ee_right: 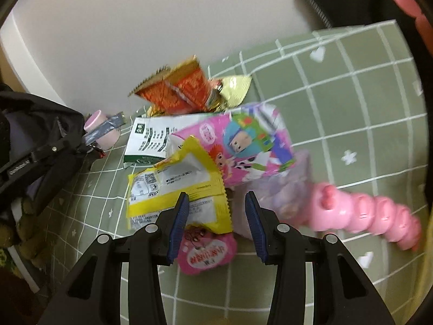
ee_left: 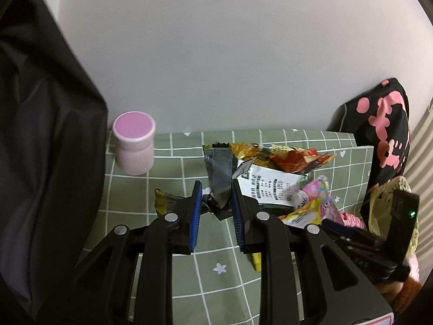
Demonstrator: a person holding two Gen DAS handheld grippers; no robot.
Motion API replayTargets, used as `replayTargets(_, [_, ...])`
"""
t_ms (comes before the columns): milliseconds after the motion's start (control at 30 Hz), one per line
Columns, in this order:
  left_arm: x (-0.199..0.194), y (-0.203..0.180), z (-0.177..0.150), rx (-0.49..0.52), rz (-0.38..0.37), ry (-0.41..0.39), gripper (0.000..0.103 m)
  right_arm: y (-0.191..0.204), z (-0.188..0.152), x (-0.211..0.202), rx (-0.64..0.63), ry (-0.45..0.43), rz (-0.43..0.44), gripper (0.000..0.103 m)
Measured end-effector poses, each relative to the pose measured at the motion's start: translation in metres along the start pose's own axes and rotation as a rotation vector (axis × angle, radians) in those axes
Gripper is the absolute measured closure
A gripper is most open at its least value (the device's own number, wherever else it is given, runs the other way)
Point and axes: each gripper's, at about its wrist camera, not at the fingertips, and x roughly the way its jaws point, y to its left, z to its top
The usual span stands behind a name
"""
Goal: Collect trash
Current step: 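Grasp a grey wrapper with the left tool while the right tool grasps a yellow wrapper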
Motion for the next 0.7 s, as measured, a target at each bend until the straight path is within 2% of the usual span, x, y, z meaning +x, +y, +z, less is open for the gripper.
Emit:
replayTargets(33, [0.0,0.001,0.0,-0.002,0.002,-0.001,0.083,0.002,0.0,0.003,0.001,0.0,0.004,0.062])
replayTargets(100, [0.0,0.001,0.001,0.0,0.001,-0.006,0.083,0.008,0.001,0.005,-0.009,-0.003,0.012,0.074])
replayTargets(200, [0.001,0.001,0.002,-0.003,-0.01,-0.006,0.083,0.018,0.002,0.002,-0.047,-0.005,0.008,0.082])
replayTargets(400, [0.002,-0.008,0.002,0.015,-0.039,-0.004,0.083,0.016,0.006,-0.031,-0.036,-0.063,-0.012,0.085])
replayTargets(700, [-0.008,-0.05,0.007,0.109,-0.103,-0.036,0.083,-0.004,0.023,-0.098,-0.012,-0.182,-0.11,0.085])
